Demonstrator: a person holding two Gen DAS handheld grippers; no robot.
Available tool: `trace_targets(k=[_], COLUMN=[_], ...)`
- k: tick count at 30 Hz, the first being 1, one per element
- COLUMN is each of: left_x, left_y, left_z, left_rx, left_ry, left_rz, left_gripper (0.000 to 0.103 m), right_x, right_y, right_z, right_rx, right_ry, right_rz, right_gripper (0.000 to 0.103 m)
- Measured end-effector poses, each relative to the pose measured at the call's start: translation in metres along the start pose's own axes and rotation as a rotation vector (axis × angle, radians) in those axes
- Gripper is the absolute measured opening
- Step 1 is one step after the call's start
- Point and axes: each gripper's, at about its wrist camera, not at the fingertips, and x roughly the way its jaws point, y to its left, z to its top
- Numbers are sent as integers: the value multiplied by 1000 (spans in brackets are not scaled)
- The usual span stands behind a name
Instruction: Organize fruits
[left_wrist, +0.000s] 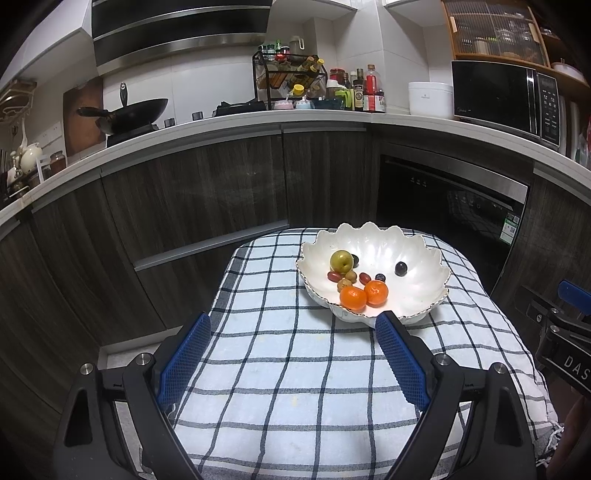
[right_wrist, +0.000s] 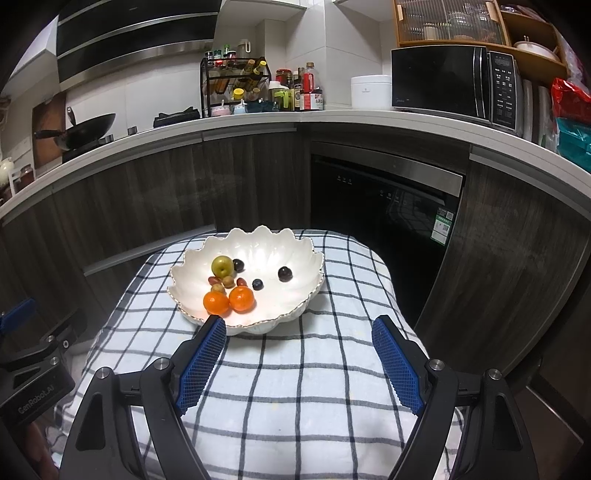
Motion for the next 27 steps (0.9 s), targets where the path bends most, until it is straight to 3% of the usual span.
trace_targets(k=[27], left_x=[4], left_y=[-2], left_z=[-1], left_rx=[-10], left_ry=[3], left_rz=[18], left_gripper=[99], right_x=[0], right_y=[2], right_z=[-1], right_rx=[0], right_ry=[4], right_rz=[-1], right_gripper=[82])
